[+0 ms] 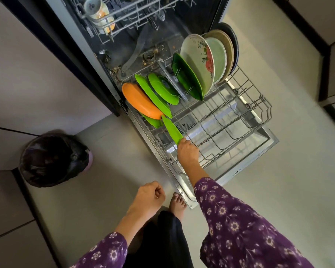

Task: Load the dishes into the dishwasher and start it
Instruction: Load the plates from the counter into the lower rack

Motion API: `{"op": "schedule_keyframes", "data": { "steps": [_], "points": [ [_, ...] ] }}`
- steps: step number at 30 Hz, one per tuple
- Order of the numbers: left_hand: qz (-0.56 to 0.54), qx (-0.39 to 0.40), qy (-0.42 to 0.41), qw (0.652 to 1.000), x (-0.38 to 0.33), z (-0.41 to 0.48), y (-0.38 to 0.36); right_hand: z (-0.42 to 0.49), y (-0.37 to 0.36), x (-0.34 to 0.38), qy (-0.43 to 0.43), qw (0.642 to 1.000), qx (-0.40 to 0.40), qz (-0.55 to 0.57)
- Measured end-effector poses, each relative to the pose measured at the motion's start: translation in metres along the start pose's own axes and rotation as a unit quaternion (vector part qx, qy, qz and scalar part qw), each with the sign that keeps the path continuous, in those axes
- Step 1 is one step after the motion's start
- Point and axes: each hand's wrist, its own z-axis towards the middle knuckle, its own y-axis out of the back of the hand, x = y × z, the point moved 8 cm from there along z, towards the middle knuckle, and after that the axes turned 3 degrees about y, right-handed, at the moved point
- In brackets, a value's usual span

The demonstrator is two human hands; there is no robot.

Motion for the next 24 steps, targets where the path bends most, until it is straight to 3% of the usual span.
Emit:
{"op": "schedule_keyframes", "data": {
  "steps": [24],
  "points": [
    [-0.014,0.013,0.013,1.0,0.025,-0.002,-0.004,0.016,-0.029,0.007,-0.043,0.997,0.062,0.003]
  ]
}}
